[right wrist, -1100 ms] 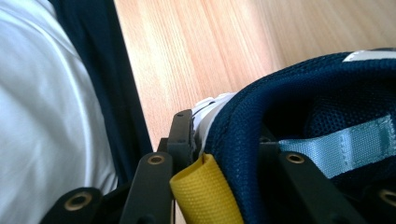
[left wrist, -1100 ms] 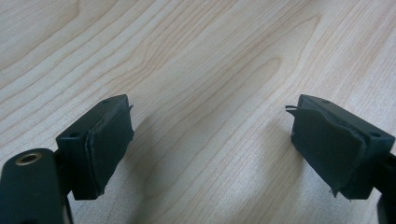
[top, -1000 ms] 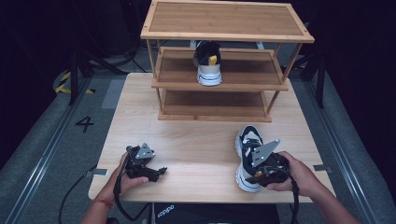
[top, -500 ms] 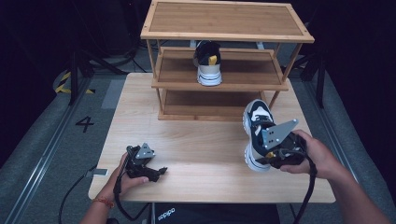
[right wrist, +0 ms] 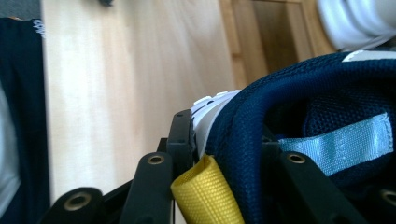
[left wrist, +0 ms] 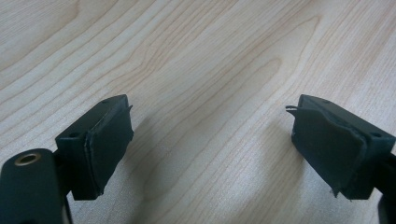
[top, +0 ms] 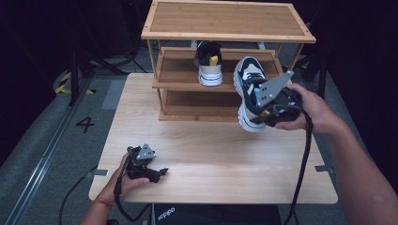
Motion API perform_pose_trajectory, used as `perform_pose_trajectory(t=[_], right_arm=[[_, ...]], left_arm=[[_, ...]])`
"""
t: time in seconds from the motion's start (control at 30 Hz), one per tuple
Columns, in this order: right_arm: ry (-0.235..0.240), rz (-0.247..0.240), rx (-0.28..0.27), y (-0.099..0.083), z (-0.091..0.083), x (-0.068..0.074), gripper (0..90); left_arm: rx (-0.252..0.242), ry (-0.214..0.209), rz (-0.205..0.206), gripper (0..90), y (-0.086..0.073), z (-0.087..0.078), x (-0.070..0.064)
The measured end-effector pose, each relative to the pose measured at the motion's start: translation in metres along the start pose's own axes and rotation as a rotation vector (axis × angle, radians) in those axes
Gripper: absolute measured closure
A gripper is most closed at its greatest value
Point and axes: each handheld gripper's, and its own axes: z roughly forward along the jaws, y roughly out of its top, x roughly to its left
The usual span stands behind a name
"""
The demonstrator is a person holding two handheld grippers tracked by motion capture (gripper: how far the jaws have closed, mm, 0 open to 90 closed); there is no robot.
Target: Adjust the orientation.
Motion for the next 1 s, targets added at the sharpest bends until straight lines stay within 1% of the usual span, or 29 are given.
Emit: perform_pose_trajectory(t=[0.03, 0.07, 0.1, 0.17, 0.2, 0.27, 0.33, 0.4, 0.43, 0.47, 0.5, 0.53, 0.57, 0.63, 0.67, 0.7, 0.73, 0.8, 0.83, 0.87, 0.9, 0.97, 1.0], right_arm=[[-0.009, -0.006, 0.001, 0.002, 0.001, -0.006, 68.5], [-0.003, -0.004, 0.008, 0.005, 0.004, -0.016, 68.4], [-0.003, -0.004, 0.008, 0.005, 0.004, -0.016, 68.4], [0.013, 0.005, -0.002, 0.006, 0.009, -0.028, 68.3], [0.016, 0.011, 0.001, 0.006, 0.012, -0.033, 68.2], [0.007, 0.014, 0.036, 0.008, 0.021, -0.043, 68.0], [0.010, 0.014, 0.043, 0.009, 0.028, -0.051, 68.0], [0.030, 0.020, 0.038, 0.010, 0.034, -0.059, 67.9], [0.034, 0.028, 0.042, 0.011, 0.037, -0.063, 67.8], [0.033, 0.022, 0.042, 0.013, 0.040, -0.067, 67.8], [0.037, 0.030, 0.051, 0.015, 0.044, -0.074, 67.6], [0.037, 0.030, 0.051, 0.015, 0.044, -0.074, 67.6], [0.039, 0.029, 0.057, 0.017, 0.046, -0.078, 67.7], [0.046, 0.037, 0.072, 0.019, 0.051, -0.086, 67.2], [0.050, 0.045, 0.079, 0.021, 0.053, -0.093, 67.0], [0.050, 0.045, 0.079, 0.021, 0.053, -0.093, 67.0], [0.047, 0.053, 0.091, 0.023, 0.055, -0.096, 67.0], [0.047, 0.046, 0.087, 0.026, 0.056, -0.101, 66.8], [0.049, 0.051, 0.090, 0.028, 0.057, -0.104, 66.4], [0.034, 0.043, 0.100, 0.031, 0.058, -0.106, 65.7], [0.013, 0.042, 0.115, 0.033, 0.059, -0.109, 65.4], [0.016, 0.042, 0.123, 0.035, 0.060, -0.111, 64.6], [0.007, 0.034, 0.127, 0.036, 0.059, -0.114, 62.4]], left_arm=[[0.000, 0.000, 0.000, 12.8, 0.000, 0.000, 0.000], [0.000, -0.001, 0.000, 12.8, 0.000, 0.000, 0.000], [0.000, -0.001, 0.000, 12.8, 0.000, 0.000, 0.000], [0.000, -0.001, -0.001, 12.8, 0.000, 0.000, 0.000], [0.000, 0.001, -0.002, 12.8, 0.000, 0.000, 0.000], [-0.001, 0.003, -0.004, 13.0, 0.000, 0.000, -0.001], [-0.004, 0.003, -0.012, 13.0, 0.000, 0.000, -0.001], [-0.004, 0.000, -0.016, 13.0, 0.000, 0.000, -0.001], [-0.003, -0.001, -0.015, 13.0, 0.000, 0.000, -0.001], [-0.003, 0.001, -0.009, 13.0, 0.000, 0.000, -0.001], [-0.003, 0.000, -0.004, 13.1, 0.000, 0.000, -0.001], [-0.003, 0.000, -0.004, 13.1, 0.000, 0.000, -0.001], [-0.003, 0.001, 0.000, 13.1, 0.000, 0.000, -0.001], [-0.003, 0.001, 0.000, 13.1, 0.000, 0.000, -0.001], [-0.003, 0.002, 0.000, 13.1, 0.000, 0.000, -0.001], [-0.003, 0.002, 0.000, 13.1, 0.000, 0.000, -0.001], [-0.002, 0.002, -0.001, 13.1, 0.000, 0.000, -0.001], [-0.002, 0.002, 0.002, 13.1, 0.000, 0.000, -0.001], [0.000, 0.000, 0.009, 13.3, 0.000, -0.001, -0.001], [-0.007, -0.016, 0.008, 14.6, 0.000, 0.000, -0.001], [-0.006, -0.020, 0.015, 15.0, 0.000, 0.000, -0.001], [-0.005, -0.022, 0.016, 15.0, 0.000, 0.000, -0.001], [-0.005, -0.022, 0.016, 15.0, 0.000, 0.000, -0.001]])
